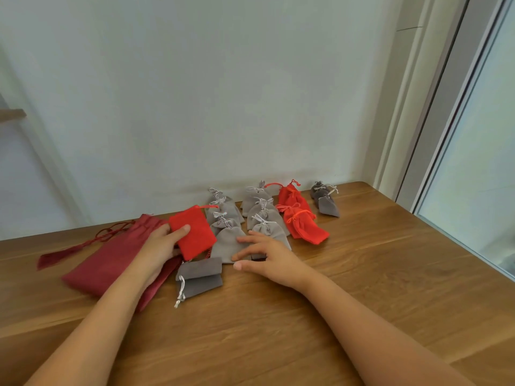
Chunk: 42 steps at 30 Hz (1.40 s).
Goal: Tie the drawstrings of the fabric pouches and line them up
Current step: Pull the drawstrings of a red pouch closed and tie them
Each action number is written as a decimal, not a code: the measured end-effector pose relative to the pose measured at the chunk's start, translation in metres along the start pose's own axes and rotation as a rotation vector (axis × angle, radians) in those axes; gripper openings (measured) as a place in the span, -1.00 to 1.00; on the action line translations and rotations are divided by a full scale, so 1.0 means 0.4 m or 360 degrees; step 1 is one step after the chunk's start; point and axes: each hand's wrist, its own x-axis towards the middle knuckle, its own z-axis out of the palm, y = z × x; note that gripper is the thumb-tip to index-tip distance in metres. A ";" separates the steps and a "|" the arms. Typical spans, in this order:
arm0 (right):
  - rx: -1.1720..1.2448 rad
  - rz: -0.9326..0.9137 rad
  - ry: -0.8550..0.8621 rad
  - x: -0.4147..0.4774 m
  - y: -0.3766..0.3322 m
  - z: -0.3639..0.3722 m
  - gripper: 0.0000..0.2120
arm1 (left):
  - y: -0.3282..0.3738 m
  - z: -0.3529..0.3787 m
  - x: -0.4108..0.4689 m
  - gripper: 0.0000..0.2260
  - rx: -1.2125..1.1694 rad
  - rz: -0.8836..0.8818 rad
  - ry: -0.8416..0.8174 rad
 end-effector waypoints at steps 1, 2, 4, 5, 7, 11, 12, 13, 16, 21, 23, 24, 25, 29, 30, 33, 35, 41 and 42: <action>0.0037 0.0007 0.0014 -0.003 -0.003 -0.001 -0.75 | 0.001 -0.014 -0.004 -0.94 -0.0071 0.0042 0.0041; 0.0067 0.0014 0.0027 -0.004 -0.005 -0.001 -0.75 | 0.002 -0.026 -0.006 -0.91 -0.0127 0.0086 0.0090; 0.0100 0.0024 0.0051 -0.005 -0.007 0.001 -0.76 | 0.013 -0.046 -0.004 -0.92 -0.0283 0.0169 0.0128; 0.0121 0.0030 0.0061 -0.005 -0.008 0.003 -0.76 | 0.021 -0.050 0.000 -0.91 -0.0365 0.0202 0.0112; 0.0162 0.0028 0.0082 -0.003 -0.006 0.003 -0.74 | 0.044 -0.043 0.008 -0.88 -0.0479 0.0224 0.0061; 0.0369 0.0013 0.0179 -0.001 -0.001 -0.008 -0.83 | 0.104 0.022 0.003 -0.82 -0.0668 0.0247 -0.0200; 0.0459 0.0014 0.0208 0.000 0.001 -0.012 -0.85 | 0.120 0.048 -0.008 -0.75 -0.0709 0.0222 -0.0333; 0.0538 0.0016 0.0243 0.000 0.001 -0.017 -0.85 | 0.127 0.073 -0.012 -0.70 -0.0693 0.0188 -0.0468; 0.0852 0.0082 0.0374 0.009 0.016 -0.029 -0.72 | 0.123 0.164 -0.033 -0.72 -0.0535 0.0027 -0.0806; 0.1661 0.0147 0.0564 0.019 0.012 -0.039 -0.70 | 0.038 0.244 -0.026 -0.83 -0.0359 0.0071 -0.0722; 0.1791 0.0119 0.0671 0.020 0.005 -0.047 -0.77 | 0.008 0.238 -0.018 -0.82 -0.0304 0.0134 -0.0643; 0.1803 0.0140 0.0685 0.021 0.000 -0.052 -0.76 | -0.001 0.235 -0.018 -0.81 -0.0282 0.0150 -0.0609; 0.1790 0.0181 0.0676 0.017 -0.008 -0.061 -0.71 | -0.006 0.235 -0.018 -0.81 -0.0270 0.0165 -0.0571; 0.1473 0.0183 0.0574 -0.002 -0.013 -0.091 -0.69 | -0.010 0.243 -0.029 -0.77 -0.0260 0.0223 -0.0444; 0.1377 0.0134 0.0572 -0.004 -0.011 -0.093 -0.77 | -0.010 0.244 -0.029 -0.75 -0.0258 0.0225 -0.0443; 0.1089 0.0012 0.0704 -0.006 -0.003 -0.092 -0.81 | -0.014 0.242 -0.028 -0.65 -0.0232 0.0248 -0.0497; 0.0967 -0.0026 0.0755 -0.003 0.002 -0.088 -0.80 | -0.015 0.242 -0.025 -0.64 -0.0258 0.0254 -0.0515; 0.0564 -0.0011 0.0681 0.012 0.041 -0.071 -0.83 | -0.010 0.243 -0.022 -0.72 -0.0404 0.0176 -0.0535; 0.0548 -0.0002 0.0689 0.014 0.044 -0.072 -0.82 | -0.007 0.243 -0.021 -0.72 -0.0472 0.0151 -0.0542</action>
